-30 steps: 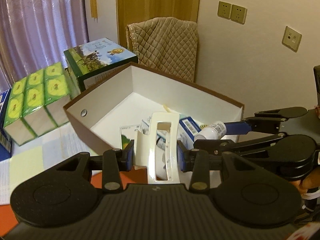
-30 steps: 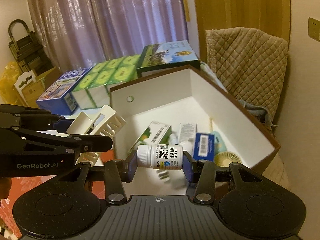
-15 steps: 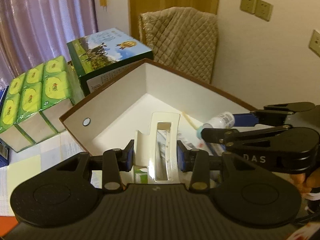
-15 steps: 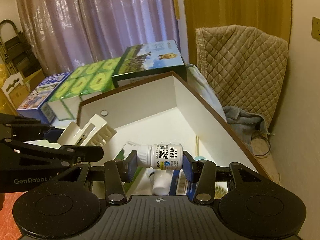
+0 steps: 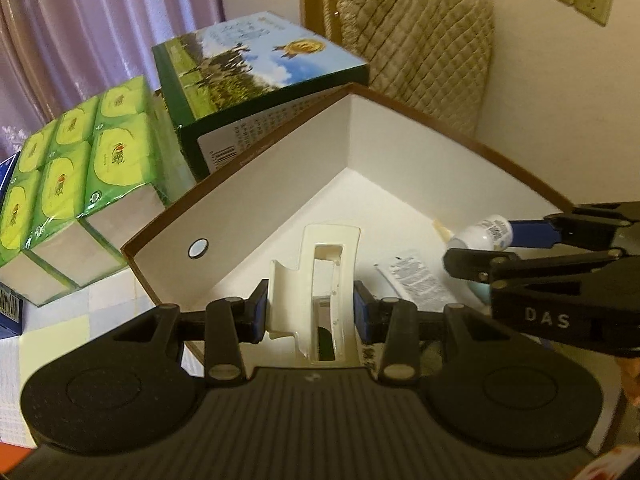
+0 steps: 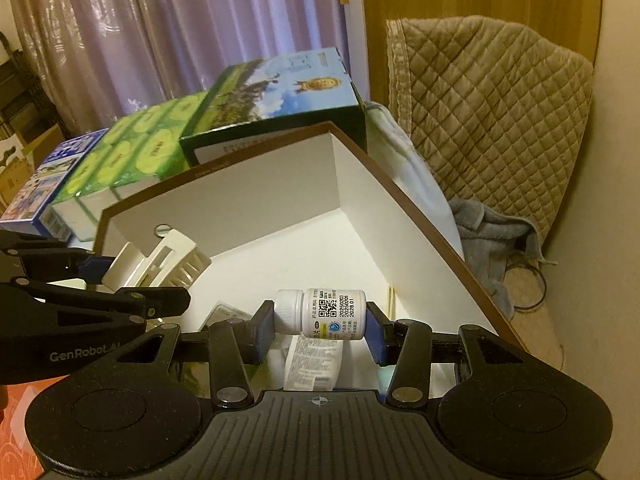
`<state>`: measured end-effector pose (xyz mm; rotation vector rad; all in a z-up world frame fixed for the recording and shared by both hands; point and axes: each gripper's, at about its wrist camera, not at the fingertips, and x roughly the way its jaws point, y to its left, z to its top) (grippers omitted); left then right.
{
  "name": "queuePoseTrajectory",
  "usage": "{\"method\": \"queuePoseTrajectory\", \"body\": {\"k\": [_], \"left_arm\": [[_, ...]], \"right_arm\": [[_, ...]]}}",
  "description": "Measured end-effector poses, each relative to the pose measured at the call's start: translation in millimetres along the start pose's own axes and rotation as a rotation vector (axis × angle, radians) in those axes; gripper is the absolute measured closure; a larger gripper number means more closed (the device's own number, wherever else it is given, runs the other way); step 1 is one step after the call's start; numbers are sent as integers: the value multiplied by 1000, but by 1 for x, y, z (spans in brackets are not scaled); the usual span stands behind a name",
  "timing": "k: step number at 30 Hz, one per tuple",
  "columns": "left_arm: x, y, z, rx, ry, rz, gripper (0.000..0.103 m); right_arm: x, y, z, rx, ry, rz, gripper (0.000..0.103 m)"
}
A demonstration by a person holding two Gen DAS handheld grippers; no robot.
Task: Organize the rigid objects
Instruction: 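Lower the clip and bottle into the box and open both tools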
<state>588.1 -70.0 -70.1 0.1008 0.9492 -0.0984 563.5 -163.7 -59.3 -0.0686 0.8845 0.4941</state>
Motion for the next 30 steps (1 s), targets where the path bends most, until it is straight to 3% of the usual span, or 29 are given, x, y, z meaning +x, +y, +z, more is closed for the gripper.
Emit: {"method": "queuePoseTrajectory", "body": {"k": [11,17,24,30], "left_arm": [[21,9,6,-4,28,32,66],[20,12,8,-1,18,40,59],[17,14,5,-3,20,26,59],[13,16,1,-10,18,15,58]], "right_arm": [[20,-7,8,24,19,-15,60],[24,-8,12,37,15,-19,60],[20,-10,14,67,-51,-38,59],[11,-9,11,48,-46,-26,45]]}}
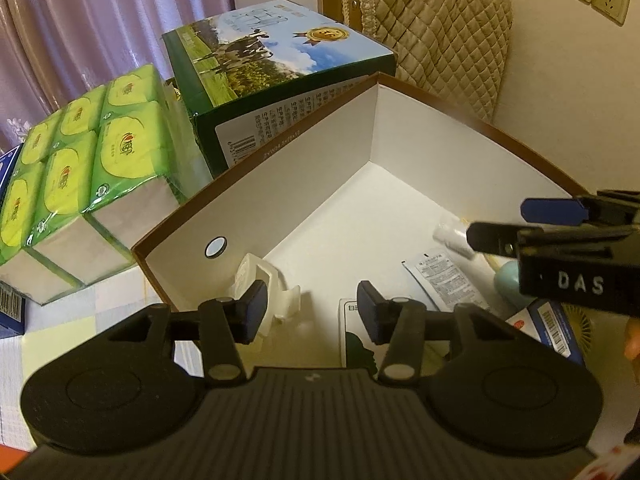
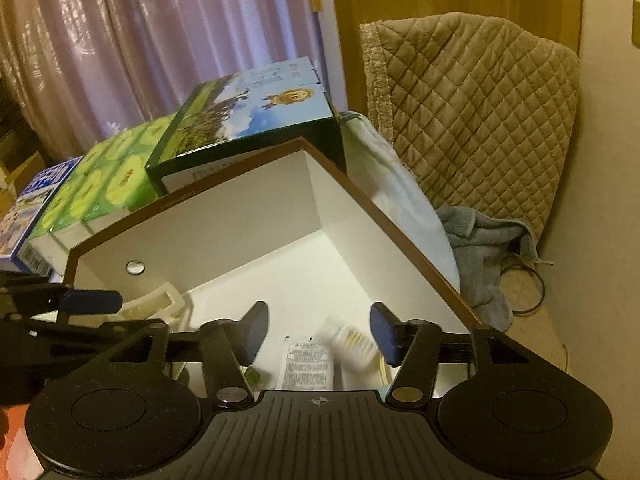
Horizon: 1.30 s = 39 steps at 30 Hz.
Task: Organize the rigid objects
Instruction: 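Lower the clip and bottle into the box and open both tools, then withdraw both tools from the box back over the mat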
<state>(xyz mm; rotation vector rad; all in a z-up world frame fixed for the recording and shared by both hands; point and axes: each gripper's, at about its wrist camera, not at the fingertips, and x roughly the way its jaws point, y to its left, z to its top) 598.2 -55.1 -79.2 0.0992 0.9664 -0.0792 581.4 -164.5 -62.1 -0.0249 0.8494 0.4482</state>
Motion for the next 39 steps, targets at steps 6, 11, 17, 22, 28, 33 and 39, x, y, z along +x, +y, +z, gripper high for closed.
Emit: {"method": "queuePoseTrajectory", "body": {"k": [6,11,17,22,28,33,39], "left_arm": [[-8,0,-2,-3,-9,-9,54],[-16,-1,-3,-6,-20,-11,54],[-28,-2,-5,-12,-36,-15,53],[-42,-3,-8,-20,-59,-22,52],[-62,-5,-12,-29,-91,-32,52],[-84,-5,-19,-43,-122,-52,52],[-112,-3,-32,-56,-161,-69,52]], "right_arm": [[-9,-1,-11,8,23,6,40],[-16,0,-16,15,29,7,39],[-26,2,-18,15,21,11,39],[-38,7,-21,10,10,12,38],[-55,14,-24,6,-7,19,38],[-72,19,-28,7,-28,28,38],[-93,27,-38,11,-48,32,37]]}}
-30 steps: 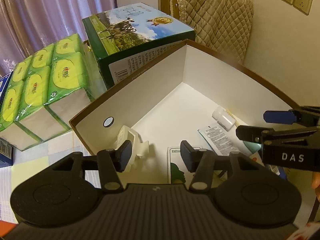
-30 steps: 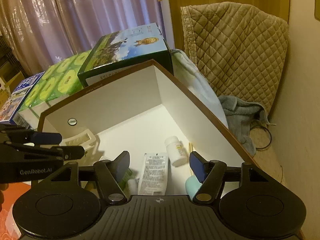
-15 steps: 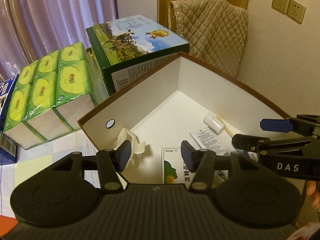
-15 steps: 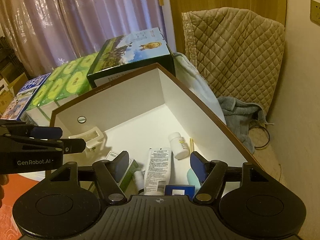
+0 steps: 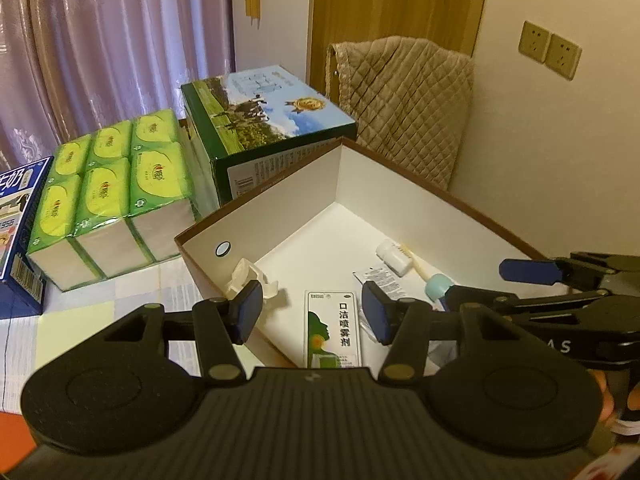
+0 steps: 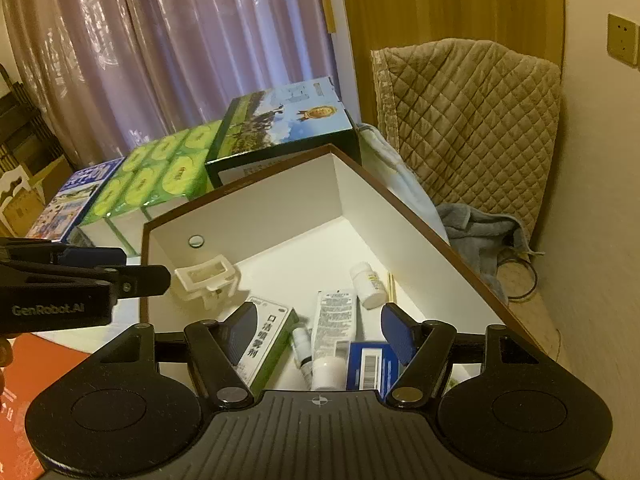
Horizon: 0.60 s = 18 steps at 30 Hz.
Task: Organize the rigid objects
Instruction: 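Withdraw both tools from the box back over the mat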
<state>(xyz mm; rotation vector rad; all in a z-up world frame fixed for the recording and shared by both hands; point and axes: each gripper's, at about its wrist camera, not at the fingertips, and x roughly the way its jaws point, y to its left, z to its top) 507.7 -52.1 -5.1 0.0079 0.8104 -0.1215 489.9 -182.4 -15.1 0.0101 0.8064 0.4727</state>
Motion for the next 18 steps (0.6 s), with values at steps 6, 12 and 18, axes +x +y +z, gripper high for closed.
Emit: {"method": "queuePoseTrajectory", "body": {"k": [6,12,18], "left_arm": [[-30,1,-15,-2,-29,-9,52],[-60,5,-34,-6,-50,-7,52],[-89,17,-56,-9,-65,11,52]], "right_arm": [[-21,9,-12,6,-17,6,37],[-43,24,-27,8,-27,27,36],[-59,46,-40,-4,-29,65,36]]}}
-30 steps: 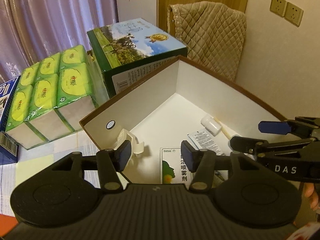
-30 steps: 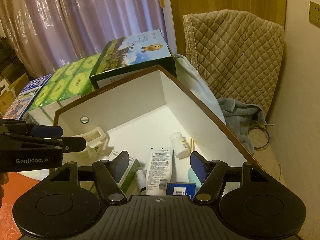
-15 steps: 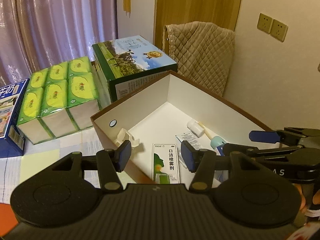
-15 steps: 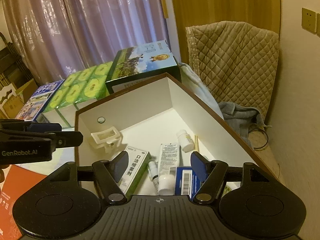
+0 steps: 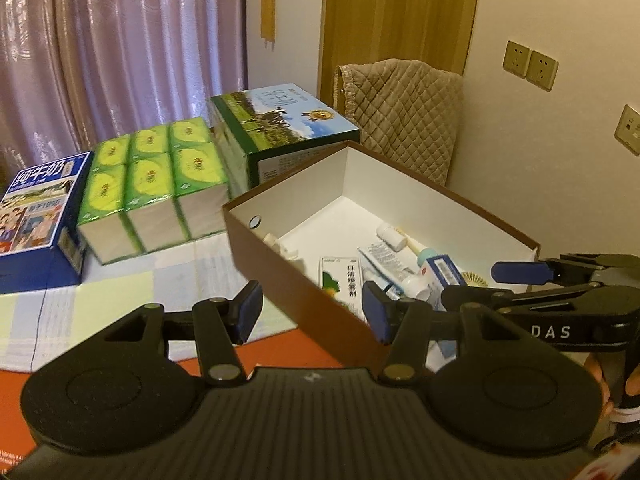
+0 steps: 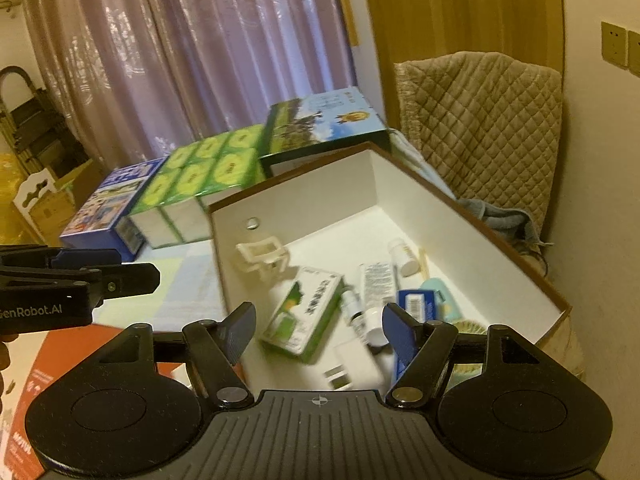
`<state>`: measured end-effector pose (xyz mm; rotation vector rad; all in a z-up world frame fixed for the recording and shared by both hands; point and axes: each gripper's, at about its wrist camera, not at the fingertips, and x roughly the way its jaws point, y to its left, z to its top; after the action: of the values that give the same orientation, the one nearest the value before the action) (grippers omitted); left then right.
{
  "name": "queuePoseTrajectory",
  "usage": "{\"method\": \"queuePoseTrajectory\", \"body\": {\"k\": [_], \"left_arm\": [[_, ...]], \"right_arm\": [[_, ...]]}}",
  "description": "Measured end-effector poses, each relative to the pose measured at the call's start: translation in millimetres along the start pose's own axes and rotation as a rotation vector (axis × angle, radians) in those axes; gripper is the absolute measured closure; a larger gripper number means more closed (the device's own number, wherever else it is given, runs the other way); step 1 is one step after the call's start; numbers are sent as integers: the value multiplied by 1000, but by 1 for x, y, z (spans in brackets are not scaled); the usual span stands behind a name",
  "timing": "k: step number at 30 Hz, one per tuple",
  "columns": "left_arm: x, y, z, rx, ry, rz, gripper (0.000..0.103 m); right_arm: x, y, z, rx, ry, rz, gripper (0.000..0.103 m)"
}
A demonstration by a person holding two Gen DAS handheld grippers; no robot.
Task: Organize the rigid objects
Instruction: 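Withdraw both tools from the box back over the mat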
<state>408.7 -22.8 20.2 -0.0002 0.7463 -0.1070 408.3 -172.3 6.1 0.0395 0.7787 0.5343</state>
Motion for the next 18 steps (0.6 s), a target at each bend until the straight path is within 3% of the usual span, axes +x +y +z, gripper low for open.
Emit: {"method": "queuePoseTrajectory", "body": {"k": [18], "left_arm": [[-51,43,-63,-76,45,47,52]], "right_arm": [[-6,69,-39,-71,67,89,34]]}}
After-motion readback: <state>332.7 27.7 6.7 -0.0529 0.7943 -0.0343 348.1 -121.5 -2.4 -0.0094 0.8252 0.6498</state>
